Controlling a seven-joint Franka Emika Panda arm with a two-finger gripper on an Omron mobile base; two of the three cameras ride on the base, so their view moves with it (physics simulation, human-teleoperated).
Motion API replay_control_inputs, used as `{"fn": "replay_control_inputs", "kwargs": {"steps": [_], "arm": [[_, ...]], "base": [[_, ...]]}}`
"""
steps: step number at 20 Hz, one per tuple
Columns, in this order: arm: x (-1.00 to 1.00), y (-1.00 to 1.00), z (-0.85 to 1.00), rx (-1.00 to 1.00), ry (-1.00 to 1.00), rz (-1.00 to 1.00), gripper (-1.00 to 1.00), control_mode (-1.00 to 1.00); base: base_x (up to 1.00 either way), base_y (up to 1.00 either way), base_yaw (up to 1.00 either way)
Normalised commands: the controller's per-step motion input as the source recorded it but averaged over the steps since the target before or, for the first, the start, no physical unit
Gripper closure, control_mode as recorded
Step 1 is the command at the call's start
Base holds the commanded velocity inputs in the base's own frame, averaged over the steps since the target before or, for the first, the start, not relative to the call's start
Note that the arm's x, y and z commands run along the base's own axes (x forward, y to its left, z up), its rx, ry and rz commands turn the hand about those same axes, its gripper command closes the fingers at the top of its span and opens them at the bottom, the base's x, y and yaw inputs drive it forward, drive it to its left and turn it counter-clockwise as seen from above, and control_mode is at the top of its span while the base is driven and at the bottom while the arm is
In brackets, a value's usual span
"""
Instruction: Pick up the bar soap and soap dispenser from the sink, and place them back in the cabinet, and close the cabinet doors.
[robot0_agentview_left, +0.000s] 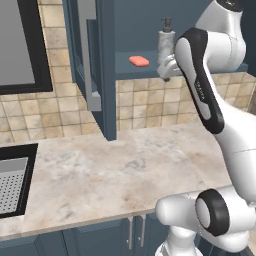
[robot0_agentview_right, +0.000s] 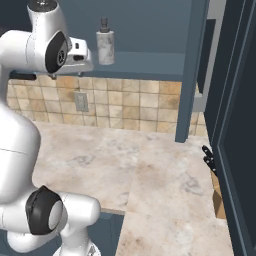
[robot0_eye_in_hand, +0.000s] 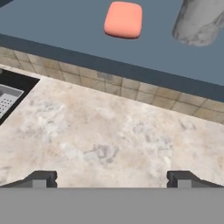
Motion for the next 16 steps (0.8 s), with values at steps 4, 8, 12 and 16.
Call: {"fn": "replay_control_inputs", "kwargs": {"steps": [4,8,12,16], "arm": [[-0.56,0.00,0.05,0.00,0.00,-0.09,-1.00,-1.00],[-0.61,0.00,0.04,0.00,-0.01,-0.09,-1.00,-1.00],[-0.65,0.00,0.07,0.00,0.00,-0.11,-1.00,-1.00],[-0.55,0.00,0.06,0.00,0.00,-0.11,-1.00,-1.00]], "base": [[0.00,0.00,0.00],[0.00,0.00,0.00],[0.00,0.00,0.00],[0.00,0.00,0.00]]}}
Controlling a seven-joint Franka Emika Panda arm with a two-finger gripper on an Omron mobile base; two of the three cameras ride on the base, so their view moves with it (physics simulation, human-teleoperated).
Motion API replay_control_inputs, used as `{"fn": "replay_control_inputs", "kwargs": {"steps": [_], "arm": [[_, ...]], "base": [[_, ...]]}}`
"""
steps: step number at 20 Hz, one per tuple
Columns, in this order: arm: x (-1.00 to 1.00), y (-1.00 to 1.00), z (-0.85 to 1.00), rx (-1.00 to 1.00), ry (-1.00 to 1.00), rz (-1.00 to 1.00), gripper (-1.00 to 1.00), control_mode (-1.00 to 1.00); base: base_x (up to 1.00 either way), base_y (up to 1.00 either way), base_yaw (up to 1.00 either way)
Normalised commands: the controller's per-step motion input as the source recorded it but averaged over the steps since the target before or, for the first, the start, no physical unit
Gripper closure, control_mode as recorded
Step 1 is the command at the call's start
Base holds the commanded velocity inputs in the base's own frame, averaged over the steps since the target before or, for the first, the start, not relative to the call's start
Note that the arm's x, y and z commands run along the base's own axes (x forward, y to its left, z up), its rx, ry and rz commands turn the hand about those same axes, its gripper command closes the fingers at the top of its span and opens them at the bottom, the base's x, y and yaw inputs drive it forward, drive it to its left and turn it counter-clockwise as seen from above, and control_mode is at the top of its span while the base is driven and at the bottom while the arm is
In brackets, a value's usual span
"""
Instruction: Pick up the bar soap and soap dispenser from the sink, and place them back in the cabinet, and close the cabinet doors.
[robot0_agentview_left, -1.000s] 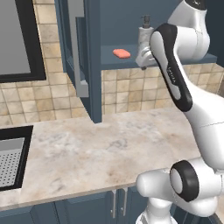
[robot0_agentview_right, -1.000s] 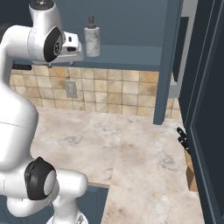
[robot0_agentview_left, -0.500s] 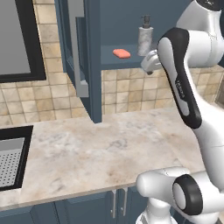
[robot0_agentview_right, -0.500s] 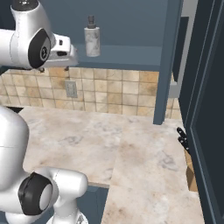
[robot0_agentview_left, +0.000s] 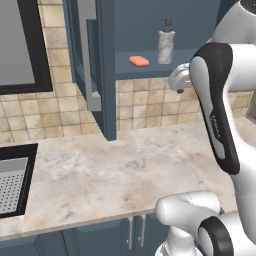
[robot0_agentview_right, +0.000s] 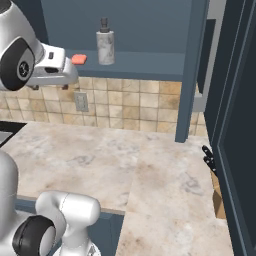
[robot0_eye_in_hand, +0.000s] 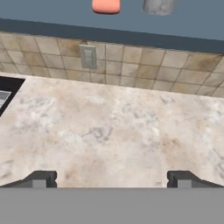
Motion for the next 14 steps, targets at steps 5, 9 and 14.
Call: {"fn": "replay_control_inputs", "kwargs": {"steps": [5,9,14], "arm": [[-0.52,0.00,0.05,0.00,0.00,-0.10,-1.00,-1.00],[-0.44,0.00,0.00,0.00,-0.01,-0.08,-1.00,-1.00],[-0.48,0.06,0.00,0.00,-0.08,-0.03,-1.00,-1.00]], "base": [[0.00,0.00,0.00],[0.00,0.00,0.00],[0.00,0.00,0.00]]}}
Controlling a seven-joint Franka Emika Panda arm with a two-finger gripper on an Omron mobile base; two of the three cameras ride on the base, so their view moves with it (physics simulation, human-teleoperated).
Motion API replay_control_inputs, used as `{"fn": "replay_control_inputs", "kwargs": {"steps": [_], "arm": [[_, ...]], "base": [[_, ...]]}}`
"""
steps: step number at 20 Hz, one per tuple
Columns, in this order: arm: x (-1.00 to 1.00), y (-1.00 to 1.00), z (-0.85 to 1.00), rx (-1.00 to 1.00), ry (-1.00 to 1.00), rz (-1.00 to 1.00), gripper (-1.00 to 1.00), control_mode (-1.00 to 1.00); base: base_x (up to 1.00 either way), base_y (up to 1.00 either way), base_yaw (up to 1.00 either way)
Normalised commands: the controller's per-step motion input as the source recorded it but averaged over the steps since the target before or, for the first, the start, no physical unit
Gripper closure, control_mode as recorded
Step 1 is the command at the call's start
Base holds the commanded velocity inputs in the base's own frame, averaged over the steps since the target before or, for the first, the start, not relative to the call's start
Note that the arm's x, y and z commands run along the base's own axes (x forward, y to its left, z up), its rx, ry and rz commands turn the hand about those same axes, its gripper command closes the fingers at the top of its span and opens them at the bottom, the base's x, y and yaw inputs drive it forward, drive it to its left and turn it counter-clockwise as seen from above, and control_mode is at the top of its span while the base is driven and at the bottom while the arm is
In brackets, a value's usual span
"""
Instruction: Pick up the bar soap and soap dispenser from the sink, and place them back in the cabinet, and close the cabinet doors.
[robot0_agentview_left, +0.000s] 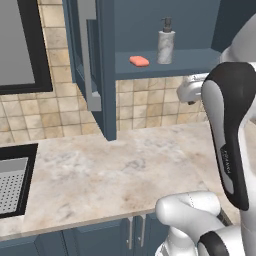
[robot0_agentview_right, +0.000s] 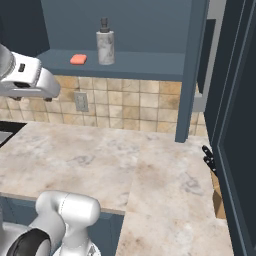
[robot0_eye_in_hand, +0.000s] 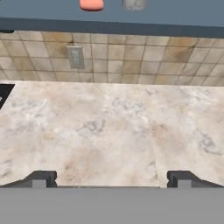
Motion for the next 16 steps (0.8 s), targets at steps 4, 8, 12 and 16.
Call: {"fn": "replay_control_inputs", "kwargs": {"steps": [4,8,12,16], "arm": [[-0.44,0.27,-0.03,-0.01,-0.21,0.00,-1.00,-1.00],[-0.41,0.27,-0.03,-0.03,-0.29,0.01,-1.00,-1.00],[-0.43,0.21,-0.05,-0.02,-0.28,0.00,-1.00,-1.00],[-0.45,0.21,-0.06,0.00,-0.25,0.00,-1.00,-1.00]], "base": [[0.00,0.00,0.00],[0.00,0.00,0.00],[0.00,0.00,0.00],[0.00,0.00,0.00]]}}
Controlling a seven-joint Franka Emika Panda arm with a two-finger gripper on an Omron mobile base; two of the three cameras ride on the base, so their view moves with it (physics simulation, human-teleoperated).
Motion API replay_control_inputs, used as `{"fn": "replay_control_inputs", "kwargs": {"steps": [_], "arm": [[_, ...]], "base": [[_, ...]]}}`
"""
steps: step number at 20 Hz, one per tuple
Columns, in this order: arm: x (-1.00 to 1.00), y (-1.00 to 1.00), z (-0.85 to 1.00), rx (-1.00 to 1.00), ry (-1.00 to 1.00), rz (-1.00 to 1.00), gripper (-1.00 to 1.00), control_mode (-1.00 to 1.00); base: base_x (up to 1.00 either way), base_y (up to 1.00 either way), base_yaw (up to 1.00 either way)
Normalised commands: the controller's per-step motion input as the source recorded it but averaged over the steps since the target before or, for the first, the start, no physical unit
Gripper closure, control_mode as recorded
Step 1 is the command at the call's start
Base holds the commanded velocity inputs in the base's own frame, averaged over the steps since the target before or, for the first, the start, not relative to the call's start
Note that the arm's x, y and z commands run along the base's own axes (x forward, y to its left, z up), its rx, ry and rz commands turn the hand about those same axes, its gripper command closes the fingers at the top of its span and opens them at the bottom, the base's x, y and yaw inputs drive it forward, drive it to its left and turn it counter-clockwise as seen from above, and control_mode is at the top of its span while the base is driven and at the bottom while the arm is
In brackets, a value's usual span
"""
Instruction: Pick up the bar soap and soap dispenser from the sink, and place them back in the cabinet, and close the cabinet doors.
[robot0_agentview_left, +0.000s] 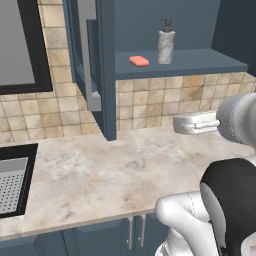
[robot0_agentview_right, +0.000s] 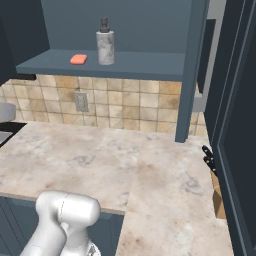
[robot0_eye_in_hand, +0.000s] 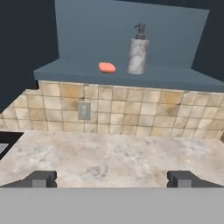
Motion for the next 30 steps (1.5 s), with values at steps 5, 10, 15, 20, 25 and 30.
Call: {"fn": "replay_control_inputs", "kwargs": {"steps": [5,10,15,20,25,30], "arm": [[-0.39,0.30,0.00,0.00,-0.20,0.00,-1.00,-1.00],[-0.42,0.29,0.00,0.00,-0.15,0.00,-1.00,-1.00],[-0.23,0.32,0.00,0.00,-0.12,0.00,-1.00,-1.00],[-0.14,0.33,0.00,0.00,-0.12,0.00,-1.00,-1.00],[-0.04,0.28,0.00,0.00,-0.10,0.00,-1.00,-1.00],[0.00,0.28,0.00,0.00,-0.03,0.00,-1.00,-1.00]], "base": [[0.00,0.00,0.00],[0.00,0.00,0.00],[0.00,0.00,0.00],[0.00,0.00,0.00],[0.00,0.00,0.00],[0.00,0.00,0.00]]}}
